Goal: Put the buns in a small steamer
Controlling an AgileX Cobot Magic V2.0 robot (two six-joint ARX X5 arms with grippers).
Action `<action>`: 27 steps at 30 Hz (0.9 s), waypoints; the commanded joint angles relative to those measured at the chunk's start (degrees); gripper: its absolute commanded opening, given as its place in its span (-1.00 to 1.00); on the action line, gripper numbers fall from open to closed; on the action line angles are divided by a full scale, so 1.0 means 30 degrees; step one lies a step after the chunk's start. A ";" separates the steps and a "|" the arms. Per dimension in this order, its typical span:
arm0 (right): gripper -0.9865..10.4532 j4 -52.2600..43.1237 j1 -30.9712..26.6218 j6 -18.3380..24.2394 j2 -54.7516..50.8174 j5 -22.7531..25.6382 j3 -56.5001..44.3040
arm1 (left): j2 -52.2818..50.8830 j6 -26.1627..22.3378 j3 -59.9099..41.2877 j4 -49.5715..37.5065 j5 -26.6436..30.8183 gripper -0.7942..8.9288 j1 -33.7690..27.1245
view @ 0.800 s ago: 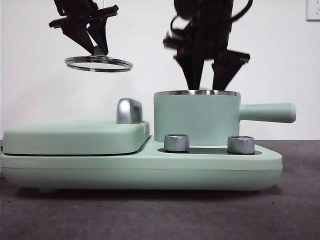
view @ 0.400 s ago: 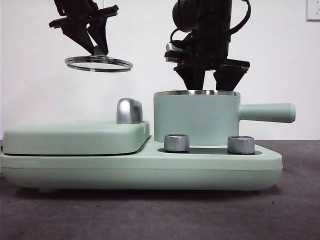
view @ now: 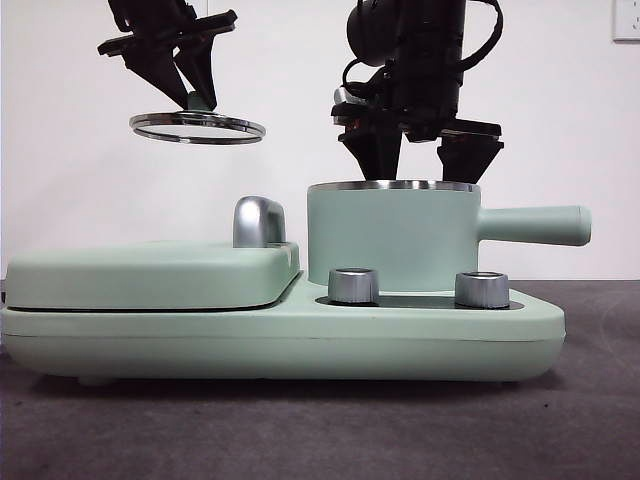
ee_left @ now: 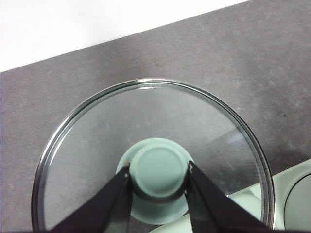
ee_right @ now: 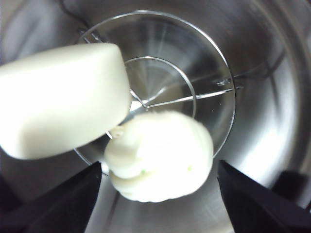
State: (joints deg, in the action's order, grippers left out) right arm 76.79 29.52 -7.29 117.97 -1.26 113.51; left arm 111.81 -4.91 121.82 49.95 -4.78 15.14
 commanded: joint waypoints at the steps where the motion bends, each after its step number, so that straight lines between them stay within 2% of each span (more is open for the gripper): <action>1: -0.16 0.0627 0.0080 0.0000 0.0350 0.0073 0.0459 | 0.0219 0.0095 0.0801 -0.0481 -0.0073 -0.72 0.0073; 7: -0.16 0.0860 0.0073 -0.0015 -0.0583 0.0146 0.0612 | 0.0219 0.0095 0.0801 -0.0481 -0.0073 -0.72 0.0073; 11: -0.16 0.1472 0.0058 -0.0073 -0.1676 0.0889 0.0641 | 0.0219 0.0095 0.0801 -0.0481 -0.0073 -0.72 0.0073; 18: -0.16 0.1566 0.0073 -0.0080 -0.4896 0.0852 0.0379 | 0.0219 0.0240 0.0801 -0.0423 -0.0087 -0.72 0.0095; 23: -0.16 0.1559 0.0117 -0.0860 -0.8590 0.0860 -0.2229 | 0.0219 0.0510 0.0801 -0.0379 -0.1122 -0.72 0.0131; 27: -0.16 0.1552 0.0117 -0.0969 -1.1978 0.0882 -0.5829 | 0.0219 0.0510 0.0801 -0.0350 -0.1144 -0.72 0.0517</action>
State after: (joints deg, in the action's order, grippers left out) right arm 76.90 29.47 -9.28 82.56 1.32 97.08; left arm 111.81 -3.62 121.82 50.04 -7.70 16.14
